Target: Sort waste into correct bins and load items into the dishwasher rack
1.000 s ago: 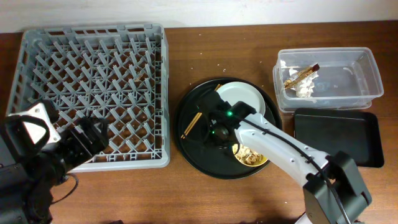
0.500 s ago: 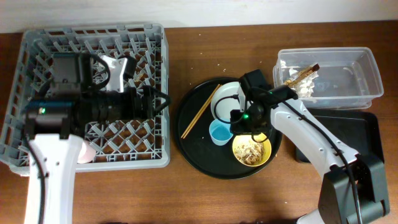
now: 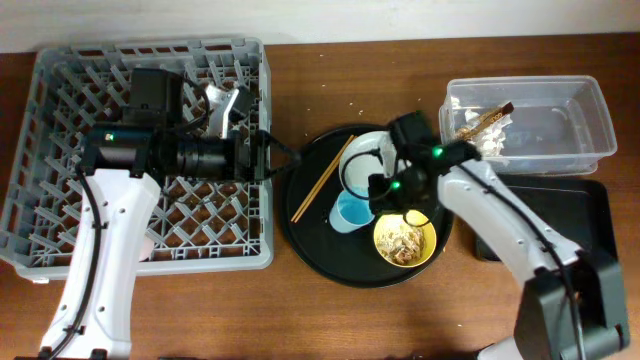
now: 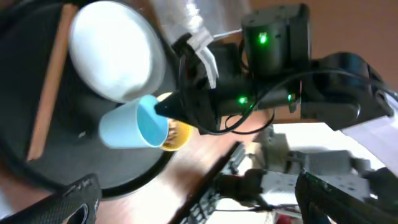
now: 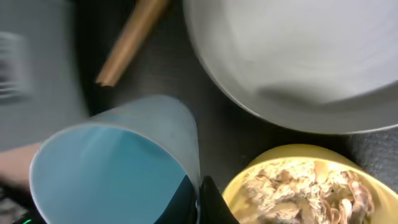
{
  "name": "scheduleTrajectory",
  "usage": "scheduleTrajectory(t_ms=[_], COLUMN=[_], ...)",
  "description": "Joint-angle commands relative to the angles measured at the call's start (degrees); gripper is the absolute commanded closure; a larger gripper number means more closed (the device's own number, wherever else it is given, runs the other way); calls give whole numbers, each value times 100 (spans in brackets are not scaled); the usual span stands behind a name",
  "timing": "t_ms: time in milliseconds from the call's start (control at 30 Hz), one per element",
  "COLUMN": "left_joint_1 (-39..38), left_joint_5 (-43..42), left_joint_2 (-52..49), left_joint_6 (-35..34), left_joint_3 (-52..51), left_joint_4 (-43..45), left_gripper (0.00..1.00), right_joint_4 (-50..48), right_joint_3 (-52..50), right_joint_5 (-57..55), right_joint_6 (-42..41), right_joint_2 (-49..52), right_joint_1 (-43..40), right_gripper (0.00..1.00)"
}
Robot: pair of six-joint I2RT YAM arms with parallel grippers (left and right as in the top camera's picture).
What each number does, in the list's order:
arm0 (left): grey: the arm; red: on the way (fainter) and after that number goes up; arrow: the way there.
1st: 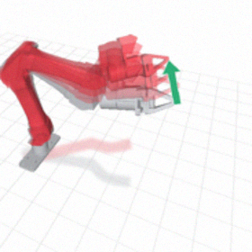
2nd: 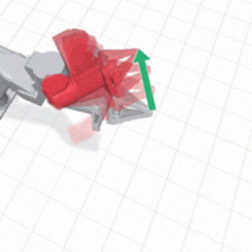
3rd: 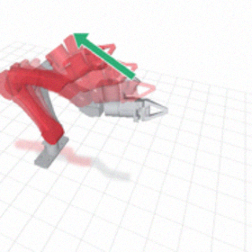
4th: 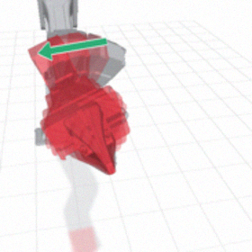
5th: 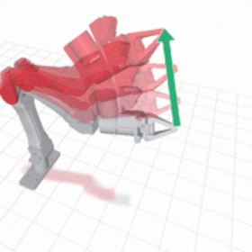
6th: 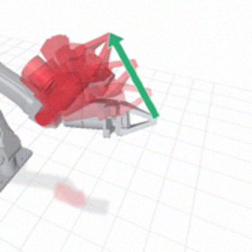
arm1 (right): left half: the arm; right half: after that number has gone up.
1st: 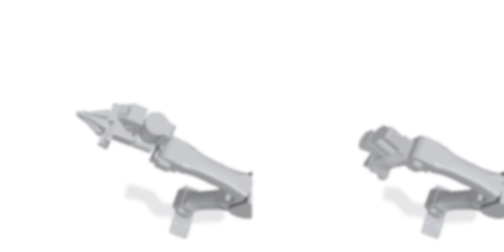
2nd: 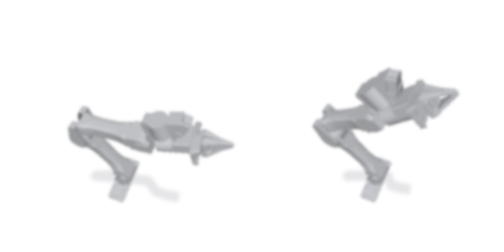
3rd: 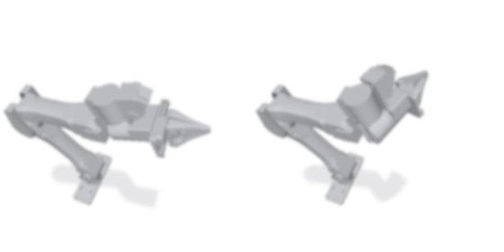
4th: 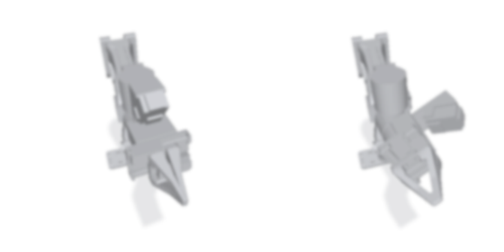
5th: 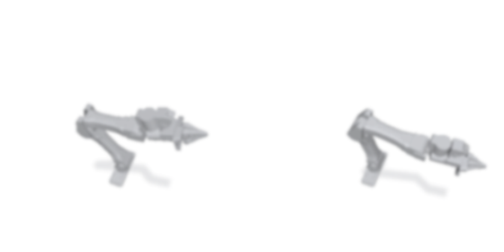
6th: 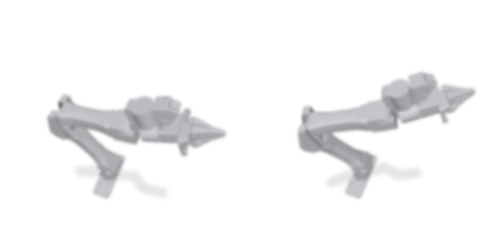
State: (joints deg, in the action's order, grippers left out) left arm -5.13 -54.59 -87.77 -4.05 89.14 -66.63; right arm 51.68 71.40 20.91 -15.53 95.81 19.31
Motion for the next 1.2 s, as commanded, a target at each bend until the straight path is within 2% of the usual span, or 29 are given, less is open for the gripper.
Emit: scheduleTrajectory(t_ms=[0, 33, 100, 167, 267, 300, 433, 467, 500, 600, 633, 667, 700, 733, 767, 867, 967, 1000, 1067, 1167], left_joint_1=[-7, -7, -9, -9, -9, -15, -249, -365, -400, -398, -398, -398, -398, -398, -334, 76, 922, 1593, 2677, 3908], left_joint_5=[-1493, -1759, -2439, -2704, -3200, -3324, -3379, -3386, -3473, -3558, -3558, -3493, -3222, -2710, -1947, -1064, 400, 1290, 2393, 3501], left_joint_2=[-22, -22, -22, -22, -20, -20, -20, -20, -20, -20, -20, -20, -20, -17, -4, 146, 378, 494, 507, 496], left_joint_6=[114, 111, 111, 111, 111, 111, 114, 111, 114, 114, 111, 111, 107, 55, -105, -181, -479, -627, -691, -922], left_joint_3=[9, 9, 9, 9, 9, 9, 9, 9, 9, 9, 9, 9, 9, 11, 11, 13, 28, 28, 26, 24], left_joint_4=[323, 422, 647, 660, 662, 660, 662, 662, 662, 662, 662, 662, 660, 629, 452, 142, -442, -863, -1362, -1574], left_gripper=[1, 1, 1, 1, 2, 6, 11, 23, 29, 30, 35, 46, 50, 50, 49, 49, 49, 49, 49, 49], right_joint_4=[507, 616, 568, 173, -260, -400, -1049, -1163, -1189, -1360, -1360, -1360, -1364, -1360, -1360, -1228, -501, -151, 267, 367], right_joint_3=[1032, 1246, 1628, 1644, 1637, 1637, 1637, 1637, 1637, 1637, 1637, 1637, 1639, 1661, 1670, 1670, 1670, 1670, 1668, 1668], right_joint_5=[1779, 2369, 4260, 5403, 5466, 5383, 5364, 5342, 5340, 5320, 5318, 5318, 5287, 5184, 5154, 5149, 4795, 4402, 3679, 3235], right_joint_6=[1091, 1351, 1902, 1963, 1956, 1906, 1305, 1287, 1287, 1069, 1051, 1051, 1051, 994, 732, 382, 444, 763, 975, 1106], right_joint_2=[-772, -883, -1139, -1172, -1086, -1021, -798, -741, -730, -730, -730, -730, -732, -739, -776, -905, -935, -933, -931, -929], right_joint_1=[-507, -662, -1075, -1152, -905, -798, -645, -619, -621, -619, -619, -619, -632, -734, -1067, -1703, -1705, -1600, -1300, -887], right_gripper=[96, 96, 96, 96, 96, 96, 96, 96, 96, 96, 96, 89, 55, 43, 39, 39, 39, 39, 38, 37])
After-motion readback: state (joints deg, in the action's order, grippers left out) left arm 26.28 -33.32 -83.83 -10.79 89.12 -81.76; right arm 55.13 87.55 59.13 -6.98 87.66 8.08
